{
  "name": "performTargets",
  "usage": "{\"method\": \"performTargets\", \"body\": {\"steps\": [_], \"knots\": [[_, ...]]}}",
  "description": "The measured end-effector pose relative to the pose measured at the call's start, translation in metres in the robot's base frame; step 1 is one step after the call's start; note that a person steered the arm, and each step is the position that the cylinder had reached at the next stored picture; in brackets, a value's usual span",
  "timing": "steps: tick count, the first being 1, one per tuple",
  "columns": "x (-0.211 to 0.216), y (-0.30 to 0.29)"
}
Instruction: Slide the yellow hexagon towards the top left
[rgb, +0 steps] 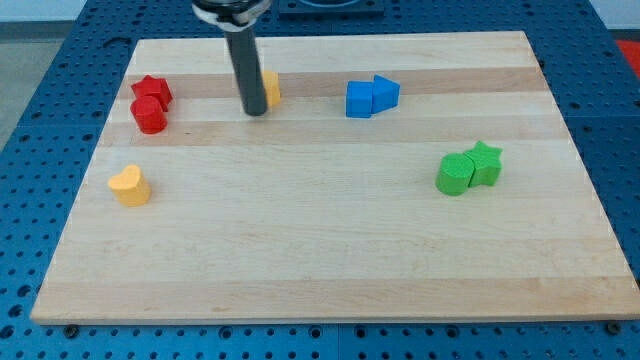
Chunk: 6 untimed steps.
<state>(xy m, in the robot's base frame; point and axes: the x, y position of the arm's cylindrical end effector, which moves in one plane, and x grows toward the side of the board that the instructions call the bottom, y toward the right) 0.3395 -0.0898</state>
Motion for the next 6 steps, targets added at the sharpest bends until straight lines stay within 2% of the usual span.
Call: {"method": "performTargets", "body": {"steps": [1,2,3,5,6], "knots": [[-0.03,0.019],[-0.058,0.004],[-0.059,0.003],[-0.073,0.045],[-0.09,0.016]]}}
